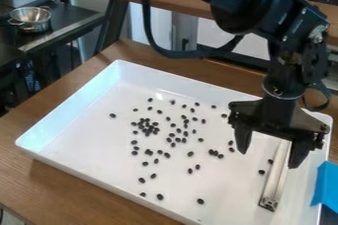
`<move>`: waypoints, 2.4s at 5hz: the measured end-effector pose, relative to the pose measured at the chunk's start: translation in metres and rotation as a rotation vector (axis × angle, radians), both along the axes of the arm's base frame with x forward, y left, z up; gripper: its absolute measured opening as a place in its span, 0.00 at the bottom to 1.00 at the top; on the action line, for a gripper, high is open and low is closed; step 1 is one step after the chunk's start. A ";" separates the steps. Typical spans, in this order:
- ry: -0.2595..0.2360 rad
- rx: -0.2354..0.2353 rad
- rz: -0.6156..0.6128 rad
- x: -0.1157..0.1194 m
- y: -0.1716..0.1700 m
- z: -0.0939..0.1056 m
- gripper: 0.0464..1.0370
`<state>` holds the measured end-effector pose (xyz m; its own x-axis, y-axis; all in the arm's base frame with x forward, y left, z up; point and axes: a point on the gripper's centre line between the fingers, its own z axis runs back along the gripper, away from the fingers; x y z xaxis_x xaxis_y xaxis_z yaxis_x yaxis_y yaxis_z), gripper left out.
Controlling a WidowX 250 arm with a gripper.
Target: Sweep into pile
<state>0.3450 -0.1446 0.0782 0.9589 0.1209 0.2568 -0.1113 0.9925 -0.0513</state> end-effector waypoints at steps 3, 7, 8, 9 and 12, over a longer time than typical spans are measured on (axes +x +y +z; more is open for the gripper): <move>0.014 -0.072 0.052 0.024 -0.012 -0.013 0.96; 0.032 -0.133 0.069 0.030 -0.016 -0.040 0.94; 0.056 -0.130 0.095 0.028 -0.016 -0.050 0.62; 0.052 -0.128 0.099 0.030 -0.016 -0.054 0.36; 0.082 -0.106 0.100 0.027 0.032 -0.059 0.34</move>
<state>0.3716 -0.1123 0.0197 0.9579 0.2390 0.1593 -0.2174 0.9658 -0.1415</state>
